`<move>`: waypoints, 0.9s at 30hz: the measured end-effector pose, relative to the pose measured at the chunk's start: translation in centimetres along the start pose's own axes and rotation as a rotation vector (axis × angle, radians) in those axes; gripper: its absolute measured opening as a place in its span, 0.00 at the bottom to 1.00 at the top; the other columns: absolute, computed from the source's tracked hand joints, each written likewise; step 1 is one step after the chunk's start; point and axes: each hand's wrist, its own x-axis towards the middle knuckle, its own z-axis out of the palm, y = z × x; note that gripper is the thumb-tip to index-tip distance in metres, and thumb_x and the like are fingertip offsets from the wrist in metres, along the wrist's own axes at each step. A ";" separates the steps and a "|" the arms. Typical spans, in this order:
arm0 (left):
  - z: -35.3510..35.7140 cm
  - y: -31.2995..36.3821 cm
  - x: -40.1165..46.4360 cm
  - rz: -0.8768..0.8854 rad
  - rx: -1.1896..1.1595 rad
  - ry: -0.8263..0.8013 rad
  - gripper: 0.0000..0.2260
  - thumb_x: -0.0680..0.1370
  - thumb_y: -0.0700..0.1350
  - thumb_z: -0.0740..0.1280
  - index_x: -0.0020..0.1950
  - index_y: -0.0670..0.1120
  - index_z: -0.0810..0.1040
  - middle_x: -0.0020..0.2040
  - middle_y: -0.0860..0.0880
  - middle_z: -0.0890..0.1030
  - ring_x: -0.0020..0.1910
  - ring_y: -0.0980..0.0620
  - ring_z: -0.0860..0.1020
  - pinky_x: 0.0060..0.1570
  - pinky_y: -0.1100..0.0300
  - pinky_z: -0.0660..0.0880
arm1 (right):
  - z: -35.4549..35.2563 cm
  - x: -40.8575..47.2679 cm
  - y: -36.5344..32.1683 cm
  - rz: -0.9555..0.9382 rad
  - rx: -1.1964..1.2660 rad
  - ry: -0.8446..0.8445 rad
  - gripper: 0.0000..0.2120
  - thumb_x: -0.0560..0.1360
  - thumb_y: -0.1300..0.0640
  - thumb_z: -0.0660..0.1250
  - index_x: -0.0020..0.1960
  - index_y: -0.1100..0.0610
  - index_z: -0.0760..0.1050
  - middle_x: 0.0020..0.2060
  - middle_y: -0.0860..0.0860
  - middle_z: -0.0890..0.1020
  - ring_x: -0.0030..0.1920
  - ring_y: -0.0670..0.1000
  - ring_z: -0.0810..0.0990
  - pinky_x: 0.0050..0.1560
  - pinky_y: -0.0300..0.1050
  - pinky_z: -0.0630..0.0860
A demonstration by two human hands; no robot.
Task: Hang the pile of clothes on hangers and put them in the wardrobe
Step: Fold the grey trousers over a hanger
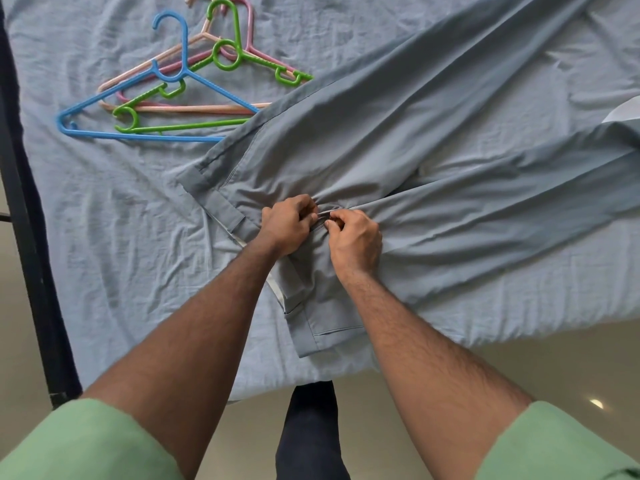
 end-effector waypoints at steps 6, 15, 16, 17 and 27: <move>-1.0 -0.2 0.4 0.188 0.232 -0.142 0.21 0.83 0.48 0.61 0.73 0.69 0.65 0.65 0.53 0.77 0.63 0.51 0.75 0.50 0.50 0.64 | 0.3 0.7 0.3 -0.046 -0.128 -0.056 0.09 0.75 0.49 0.73 0.52 0.53 0.82 0.50 0.53 0.84 0.50 0.61 0.82 0.51 0.54 0.77; -3.0 0.1 1.4 0.155 0.255 -0.370 0.33 0.78 0.39 0.54 0.72 0.75 0.62 0.74 0.54 0.73 0.70 0.49 0.72 0.63 0.44 0.73 | 0.4 1.7 -0.5 -0.023 -0.281 -0.092 0.11 0.79 0.52 0.65 0.55 0.58 0.80 0.52 0.57 0.83 0.54 0.61 0.82 0.54 0.54 0.75; -3.0 -0.1 1.6 0.162 0.250 -0.378 0.35 0.77 0.38 0.54 0.71 0.76 0.61 0.74 0.54 0.73 0.70 0.48 0.73 0.63 0.45 0.74 | 0.4 1.8 -0.7 -0.041 -0.305 -0.088 0.11 0.80 0.54 0.63 0.56 0.59 0.79 0.52 0.57 0.83 0.54 0.62 0.82 0.54 0.54 0.75; -2.8 -0.3 1.9 0.163 0.243 -0.382 0.35 0.76 0.37 0.54 0.70 0.77 0.61 0.74 0.53 0.73 0.69 0.47 0.74 0.62 0.45 0.75 | 0.3 1.8 -0.8 -0.070 -0.333 -0.094 0.12 0.81 0.55 0.61 0.56 0.60 0.79 0.53 0.58 0.83 0.54 0.62 0.82 0.54 0.55 0.75; -3.1 0.2 3.2 0.135 0.179 -0.435 0.33 0.78 0.33 0.55 0.74 0.67 0.68 0.75 0.48 0.72 0.70 0.46 0.72 0.63 0.59 0.67 | -0.3 3.1 -1.5 -0.023 -0.359 -0.195 0.13 0.77 0.54 0.67 0.57 0.60 0.78 0.55 0.60 0.82 0.58 0.63 0.80 0.58 0.55 0.76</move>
